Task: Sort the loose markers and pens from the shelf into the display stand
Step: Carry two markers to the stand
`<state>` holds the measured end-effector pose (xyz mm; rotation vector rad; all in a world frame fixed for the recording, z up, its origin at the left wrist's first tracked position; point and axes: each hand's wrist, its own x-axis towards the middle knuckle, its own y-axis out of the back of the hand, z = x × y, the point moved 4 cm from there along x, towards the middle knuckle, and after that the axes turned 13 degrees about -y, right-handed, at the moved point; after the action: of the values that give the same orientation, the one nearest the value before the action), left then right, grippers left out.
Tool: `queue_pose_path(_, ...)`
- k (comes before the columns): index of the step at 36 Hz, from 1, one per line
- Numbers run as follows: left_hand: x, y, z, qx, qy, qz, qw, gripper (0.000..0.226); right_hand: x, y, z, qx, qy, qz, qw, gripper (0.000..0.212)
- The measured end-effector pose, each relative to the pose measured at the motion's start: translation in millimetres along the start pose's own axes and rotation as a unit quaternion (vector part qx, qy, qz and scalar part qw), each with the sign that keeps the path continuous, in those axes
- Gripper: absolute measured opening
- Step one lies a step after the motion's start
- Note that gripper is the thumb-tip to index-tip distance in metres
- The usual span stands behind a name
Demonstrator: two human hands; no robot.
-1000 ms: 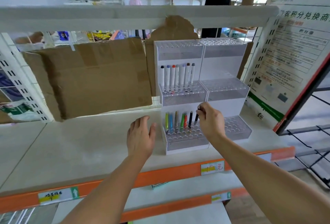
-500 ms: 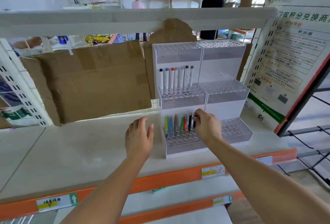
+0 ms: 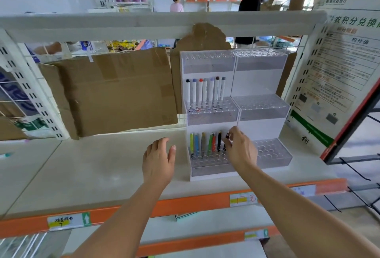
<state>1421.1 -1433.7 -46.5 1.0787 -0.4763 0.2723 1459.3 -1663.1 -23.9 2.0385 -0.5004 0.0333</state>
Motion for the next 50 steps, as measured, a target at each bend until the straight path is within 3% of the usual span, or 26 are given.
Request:
queue_pose_path(3, -0.6, 3.6, -2.3, 0.014, 0.006, -0.012, 1.000, 0.037, -6.2, 9.9, -4.3, 0.023, 0.069, 0.071, 0.995, 0.022)
queue_pose_path(6, -6.5, 9.9, -6.5, 0.030, 0.001, -0.023, 0.999, 0.042, -15.4, 15.6, -20.2, 0.044, 0.163, 0.105, 0.980, 0.016)
queue_pose_path(10, -21.0, 21.5, -15.6, 0.090, 0.036, -0.098, 0.990, 0.071, -32.0, 11.3, -55.1, 0.033, 0.282, 0.055, 0.957, 0.029)
queue_pose_path(14, -41.1, 37.8, -34.7, 0.119, 0.100, -0.144, 0.977, 0.060, -50.4, -7.0, -89.0, 0.022, 0.345, -0.010, 0.938, 0.032)
queue_pose_path(18, -66.4, 67.2, -57.2, 0.146, 0.152, -0.160, 0.964, 0.062, -72.9, -35.5, -123.8, -0.052, 0.355, -0.117, 0.926, 0.050)
queue_pose_path(27, -136.3, 147.9, -126.9, 0.183, 0.286, -0.115, 0.934, 0.063, -140.0, -76.6, -210.9, -0.089, 0.400, -0.214, 0.887, 0.058)
queue_pose_path(36, -204.1, 233.4, -207.4, 0.167, 0.359, -0.099, 0.913, 0.066, -226.8, -115.5, -324.1, -0.081, 0.458, -0.253, 0.848, 0.059)
queue_pose_path(50, -267.5, 317.9, -328.2, 0.185, 0.386, -0.109, 0.897, 0.065, -340.9, -184.0, -445.7, -0.107, 0.486, -0.279, 0.821, 0.056)
